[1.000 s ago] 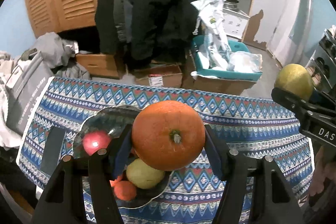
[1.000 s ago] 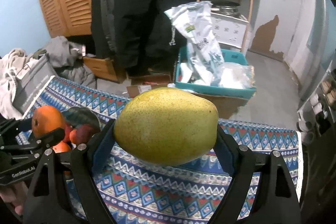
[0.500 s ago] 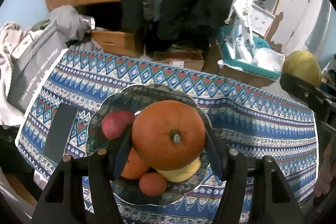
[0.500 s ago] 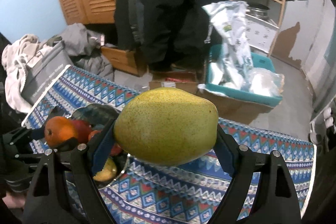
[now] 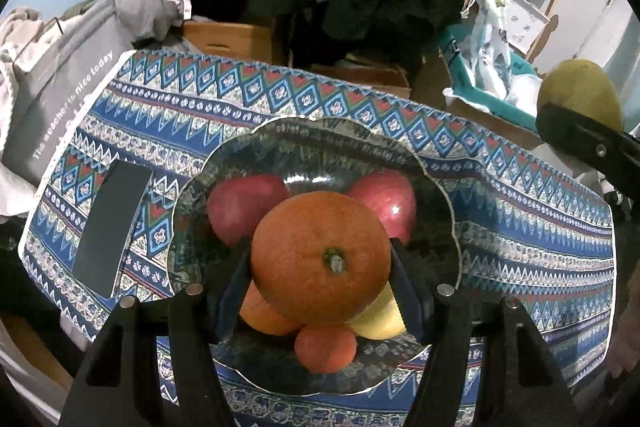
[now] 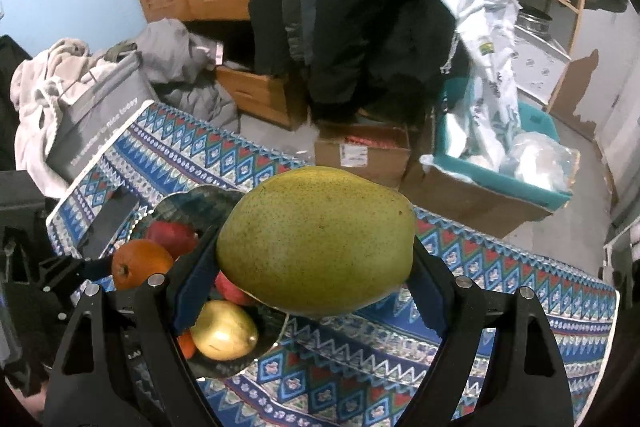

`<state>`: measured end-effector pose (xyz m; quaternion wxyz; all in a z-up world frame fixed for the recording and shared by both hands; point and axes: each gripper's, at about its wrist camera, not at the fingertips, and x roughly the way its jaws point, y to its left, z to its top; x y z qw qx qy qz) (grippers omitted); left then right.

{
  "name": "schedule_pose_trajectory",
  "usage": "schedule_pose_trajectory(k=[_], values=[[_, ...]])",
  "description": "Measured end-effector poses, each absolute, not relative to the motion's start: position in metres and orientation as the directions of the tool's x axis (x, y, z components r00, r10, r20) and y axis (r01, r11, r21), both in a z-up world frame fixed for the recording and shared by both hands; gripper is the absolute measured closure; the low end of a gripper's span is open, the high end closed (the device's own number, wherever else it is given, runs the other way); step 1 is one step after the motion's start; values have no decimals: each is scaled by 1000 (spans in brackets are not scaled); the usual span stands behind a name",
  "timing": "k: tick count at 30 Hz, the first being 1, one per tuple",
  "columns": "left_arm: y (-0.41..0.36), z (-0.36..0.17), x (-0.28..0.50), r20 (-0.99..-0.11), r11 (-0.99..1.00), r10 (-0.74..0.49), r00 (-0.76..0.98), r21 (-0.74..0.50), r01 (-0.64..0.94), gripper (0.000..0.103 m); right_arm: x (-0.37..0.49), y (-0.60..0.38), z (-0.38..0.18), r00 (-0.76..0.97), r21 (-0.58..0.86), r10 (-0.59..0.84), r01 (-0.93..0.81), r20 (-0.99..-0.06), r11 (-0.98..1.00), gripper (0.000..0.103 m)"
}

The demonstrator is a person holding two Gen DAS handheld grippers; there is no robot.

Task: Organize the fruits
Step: 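Carry the orange in the left tool and the pear in the right tool to the plate, then lower the orange into the plate and open the left tool while the right tool releases the pear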

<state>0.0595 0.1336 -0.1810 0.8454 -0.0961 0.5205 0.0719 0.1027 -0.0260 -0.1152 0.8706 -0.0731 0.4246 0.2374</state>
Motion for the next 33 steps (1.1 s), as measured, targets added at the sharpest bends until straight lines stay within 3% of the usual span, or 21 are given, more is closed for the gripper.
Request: schedule_pose_trajectory(k=[15,20,33], values=[[147,-208,65,-926,959,-14,378,-119,-256,36,112,-3,-135,460,130,384,-493,-800,860,18],[150,-189,61,-898,961,28,440,-97,-258,21,116,5,-141,442,146,395,-498,-806,855,18],[177,-173,53,-888,940,74,453,-89,-329,20,129,42,-168,354,198,428,-530,-832,824,18]])
